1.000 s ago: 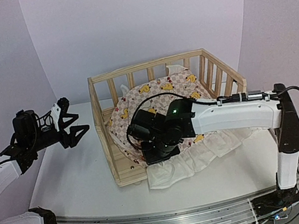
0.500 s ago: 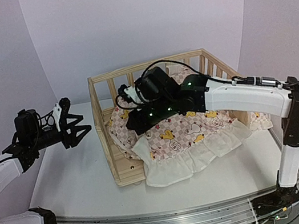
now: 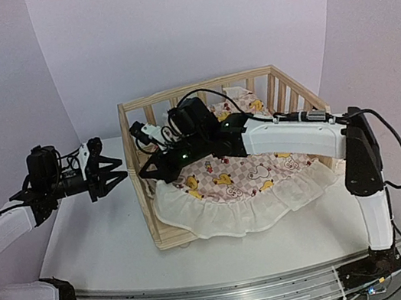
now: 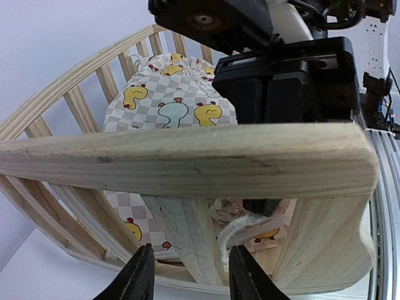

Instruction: Set up the pet bed

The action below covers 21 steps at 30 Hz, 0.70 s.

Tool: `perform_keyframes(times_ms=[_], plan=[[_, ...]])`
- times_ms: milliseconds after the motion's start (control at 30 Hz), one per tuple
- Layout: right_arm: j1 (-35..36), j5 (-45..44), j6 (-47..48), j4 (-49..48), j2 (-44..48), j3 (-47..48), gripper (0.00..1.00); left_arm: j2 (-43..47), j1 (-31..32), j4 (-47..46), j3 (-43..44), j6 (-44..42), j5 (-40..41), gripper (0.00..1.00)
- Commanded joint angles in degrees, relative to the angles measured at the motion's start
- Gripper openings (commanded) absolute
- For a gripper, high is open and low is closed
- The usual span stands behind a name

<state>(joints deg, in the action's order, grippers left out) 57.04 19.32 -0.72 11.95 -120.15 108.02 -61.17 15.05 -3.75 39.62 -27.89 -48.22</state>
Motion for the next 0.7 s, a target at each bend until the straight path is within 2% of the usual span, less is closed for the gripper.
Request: perform_keyframes(times_ms=[0, 133, 267, 433, 667], plan=[[-0.9, 7.0, 3.5, -6.3, -2.5, 3.8, 0.03, -2.7, -0.2, -1.7, 1.6, -9.2, -3.3, 0.38], [-1.5, 9.8, 3.1, -9.4, -4.1, 4.2, 0.03, -3.8, -0.2, 1.3, 2.9, -15.0, -6.3, 0.36], [-2.3, 15.2, 3.0, -15.4, -4.6, 2.9, 0.02, -4.7, -0.2, 1.6, 4.2, -15.6, -7.0, 0.34], [-2.7, 19.9, 2.4, -17.1, -5.9, 3.1, 0.01, -5.6, -0.1, 1.7, 4.6, -16.4, -7.7, 0.39], [-2.7, 19.7, 2.4, -18.0, -6.7, 3.9, 0.01, -7.2, 0.6, 0.7, 5.0, -16.1, -8.3, 0.37]])
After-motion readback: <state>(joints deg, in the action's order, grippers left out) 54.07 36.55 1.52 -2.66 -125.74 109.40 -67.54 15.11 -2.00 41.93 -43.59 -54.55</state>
